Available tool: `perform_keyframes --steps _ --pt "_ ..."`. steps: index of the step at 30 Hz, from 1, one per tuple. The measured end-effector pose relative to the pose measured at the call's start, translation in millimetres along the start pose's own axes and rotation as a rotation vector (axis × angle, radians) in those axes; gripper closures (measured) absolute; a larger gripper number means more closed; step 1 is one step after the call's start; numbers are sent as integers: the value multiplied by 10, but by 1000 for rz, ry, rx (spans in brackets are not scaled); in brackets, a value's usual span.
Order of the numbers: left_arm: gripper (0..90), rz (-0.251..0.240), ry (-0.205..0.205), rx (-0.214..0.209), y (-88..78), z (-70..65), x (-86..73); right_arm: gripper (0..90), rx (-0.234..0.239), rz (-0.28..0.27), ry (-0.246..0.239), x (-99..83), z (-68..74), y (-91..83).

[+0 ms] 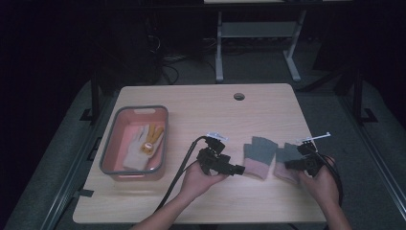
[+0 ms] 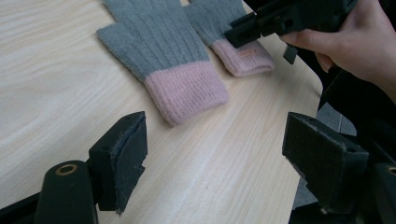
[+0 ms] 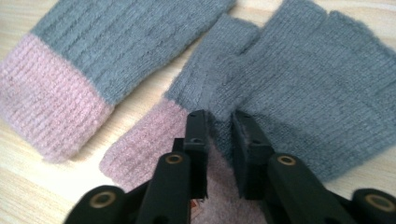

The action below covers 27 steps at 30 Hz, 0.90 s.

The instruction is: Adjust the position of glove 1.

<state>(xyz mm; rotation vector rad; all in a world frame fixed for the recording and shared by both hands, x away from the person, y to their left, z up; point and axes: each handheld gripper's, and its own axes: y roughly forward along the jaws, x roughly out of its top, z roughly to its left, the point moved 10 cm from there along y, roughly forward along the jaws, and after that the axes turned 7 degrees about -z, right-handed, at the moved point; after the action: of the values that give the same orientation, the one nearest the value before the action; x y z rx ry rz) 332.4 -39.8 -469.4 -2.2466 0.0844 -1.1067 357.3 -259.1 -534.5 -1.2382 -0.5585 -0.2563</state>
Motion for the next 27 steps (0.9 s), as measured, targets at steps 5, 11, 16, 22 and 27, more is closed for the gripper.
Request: perform_keyframes --steps 5,11,16,22,27 --pt "222 3 6 9 -10 21 0 817 1 0 3 9 -5 -9" --pt "222 -2 7 15 -49 39 11 826 6 20 4 26 -6 -38" --pt "222 -6 1 20 -70 65 16 827 7 10 13 64 28 -101" --pt "222 -11 0 20 -82 62 22 825 45 -35 6 219 186 -246" --pt "222 -12 1 26 -96 76 28 823 79 -52 -21 336 404 -280"
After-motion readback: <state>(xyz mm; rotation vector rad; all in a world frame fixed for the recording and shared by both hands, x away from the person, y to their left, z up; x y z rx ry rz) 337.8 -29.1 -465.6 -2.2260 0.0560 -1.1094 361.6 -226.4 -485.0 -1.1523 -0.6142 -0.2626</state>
